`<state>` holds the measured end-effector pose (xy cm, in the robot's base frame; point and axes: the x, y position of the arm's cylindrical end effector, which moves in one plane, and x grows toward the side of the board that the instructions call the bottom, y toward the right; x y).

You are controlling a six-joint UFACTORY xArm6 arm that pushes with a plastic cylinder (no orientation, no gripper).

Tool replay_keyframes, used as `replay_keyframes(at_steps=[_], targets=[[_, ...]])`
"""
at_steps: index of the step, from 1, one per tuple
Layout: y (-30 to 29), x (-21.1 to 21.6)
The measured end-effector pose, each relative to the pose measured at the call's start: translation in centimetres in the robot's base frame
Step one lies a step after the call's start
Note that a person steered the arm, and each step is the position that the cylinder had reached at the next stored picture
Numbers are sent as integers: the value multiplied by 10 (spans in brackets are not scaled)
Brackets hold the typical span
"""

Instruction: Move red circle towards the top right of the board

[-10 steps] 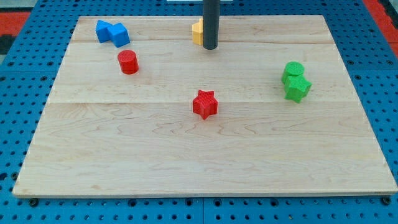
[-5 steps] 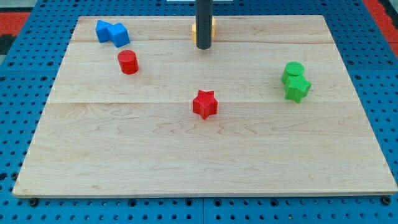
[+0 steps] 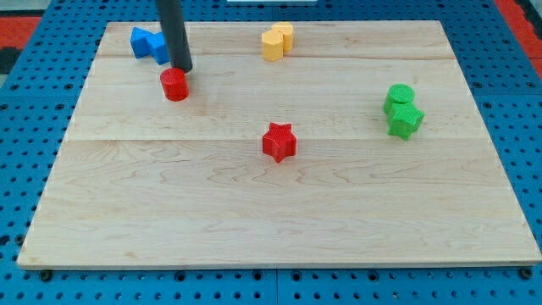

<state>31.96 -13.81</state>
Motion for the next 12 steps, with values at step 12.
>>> replay_keyframes(at_steps=[12], targets=[[256, -97]])
